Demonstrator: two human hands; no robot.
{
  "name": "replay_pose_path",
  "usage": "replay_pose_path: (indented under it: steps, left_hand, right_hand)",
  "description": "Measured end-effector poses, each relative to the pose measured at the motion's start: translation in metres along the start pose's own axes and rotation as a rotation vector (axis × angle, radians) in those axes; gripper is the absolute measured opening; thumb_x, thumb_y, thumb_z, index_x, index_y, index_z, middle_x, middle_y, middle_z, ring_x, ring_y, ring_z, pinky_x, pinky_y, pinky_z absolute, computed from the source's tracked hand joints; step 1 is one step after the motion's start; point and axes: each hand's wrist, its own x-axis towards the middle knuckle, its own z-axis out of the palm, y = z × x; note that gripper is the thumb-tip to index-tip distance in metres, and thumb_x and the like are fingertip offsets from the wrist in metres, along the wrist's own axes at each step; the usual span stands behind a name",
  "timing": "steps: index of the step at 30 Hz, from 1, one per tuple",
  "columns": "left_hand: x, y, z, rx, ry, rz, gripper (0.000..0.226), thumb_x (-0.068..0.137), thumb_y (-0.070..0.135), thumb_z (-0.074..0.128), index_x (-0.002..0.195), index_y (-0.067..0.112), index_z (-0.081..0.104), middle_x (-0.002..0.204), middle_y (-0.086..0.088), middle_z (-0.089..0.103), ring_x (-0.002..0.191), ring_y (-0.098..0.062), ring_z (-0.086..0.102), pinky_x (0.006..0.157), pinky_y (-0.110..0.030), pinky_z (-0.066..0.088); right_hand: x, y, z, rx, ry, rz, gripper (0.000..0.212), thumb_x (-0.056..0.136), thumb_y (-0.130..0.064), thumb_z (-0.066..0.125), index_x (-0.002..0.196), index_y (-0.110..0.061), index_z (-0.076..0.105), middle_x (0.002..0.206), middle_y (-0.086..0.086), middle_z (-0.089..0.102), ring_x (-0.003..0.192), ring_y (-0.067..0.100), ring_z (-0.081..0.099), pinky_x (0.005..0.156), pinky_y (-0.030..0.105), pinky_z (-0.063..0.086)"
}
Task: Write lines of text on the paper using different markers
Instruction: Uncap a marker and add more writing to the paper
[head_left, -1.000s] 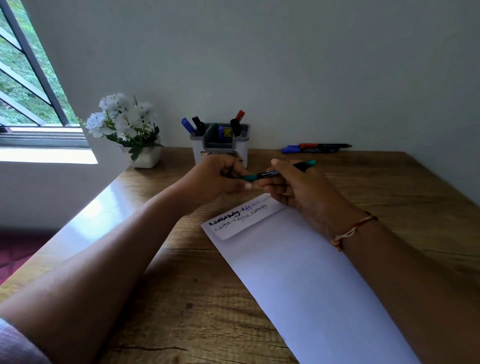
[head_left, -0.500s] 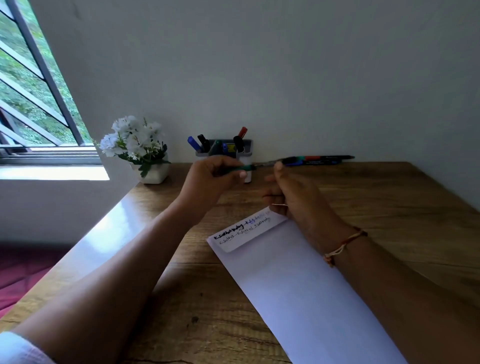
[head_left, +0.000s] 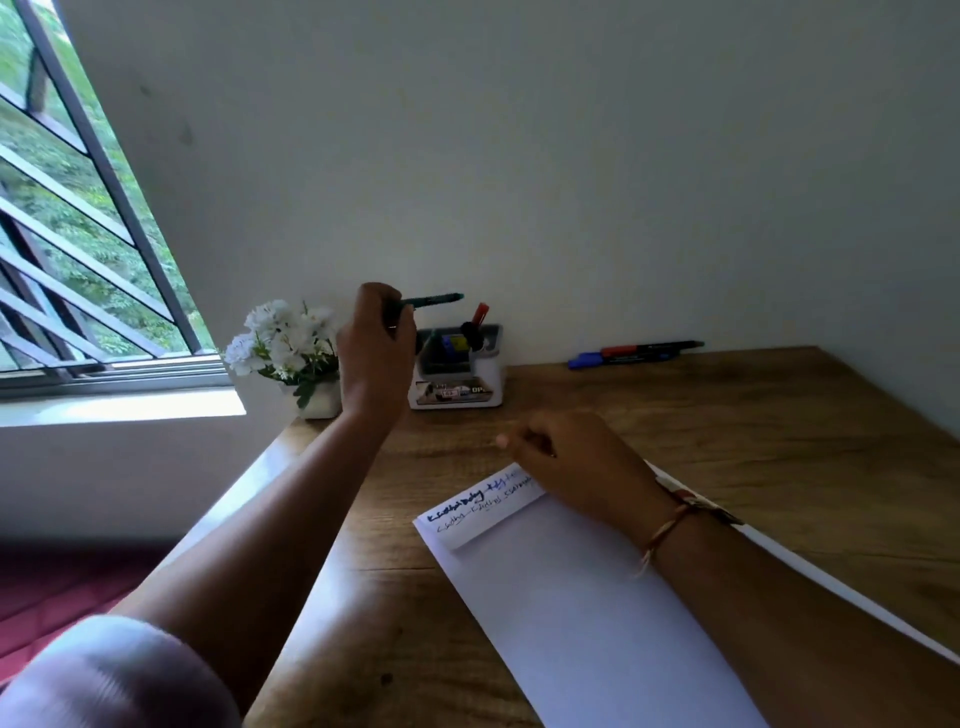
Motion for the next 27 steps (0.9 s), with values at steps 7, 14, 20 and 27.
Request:
replay_pose_path:
  steps: [7, 14, 20, 27]
  left_hand:
    - [0.021, -0.014, 0.018, 0.13, -0.085, 0.021, 0.024, 0.096, 0.016, 0.062, 0.119, 0.015, 0.06, 0.103, -0.005, 0.07, 0.091, -0.016, 0.066, 0.072, -0.02, 0.052]
    - [0.034, -0.023, 0.026, 0.24, -0.14, 0.036, 0.032, 0.099, 0.015, 0.055, 0.13, 0.012, 0.062, 0.121, -0.011, 0.066, 0.103, -0.024, 0.065, 0.09, -0.036, 0.055]
    - [0.047, -0.021, 0.032, 0.22, -0.162, -0.053, 0.018, 0.099, 0.015, 0.055, 0.116, 0.018, 0.058, 0.108, -0.013, 0.07, 0.089, -0.027, 0.067, 0.075, -0.04, 0.059]
    - [0.053, -0.031, 0.039, 0.565, -0.307, 0.05, 0.039, 0.097, 0.006, 0.049, 0.132, 0.019, 0.062, 0.138, -0.009, 0.056, 0.126, -0.031, 0.047, 0.097, -0.046, 0.044]
  right_hand:
    - [0.003, 0.006, 0.002, -0.008, -0.006, 0.006, 0.033, 0.096, -0.053, 0.055, 0.091, -0.024, 0.069, 0.065, -0.013, 0.056, 0.058, 0.0, 0.051, 0.052, 0.018, 0.034]
    - [0.005, 0.007, 0.005, -0.024, -0.02, 0.015, 0.036, 0.096, -0.054, 0.055, 0.091, -0.022, 0.07, 0.061, -0.009, 0.057, 0.054, 0.003, 0.051, 0.051, 0.022, 0.038]
    - [0.006, 0.008, 0.005, -0.025, -0.04, 0.015, 0.039, 0.096, -0.054, 0.056, 0.09, -0.017, 0.07, 0.071, -0.003, 0.066, 0.063, 0.009, 0.06, 0.056, 0.027, 0.044]
    - [0.006, 0.009, 0.006, -0.037, -0.048, 0.014, 0.037, 0.096, -0.053, 0.056, 0.089, -0.02, 0.069, 0.068, -0.009, 0.062, 0.058, 0.003, 0.053, 0.053, 0.019, 0.035]
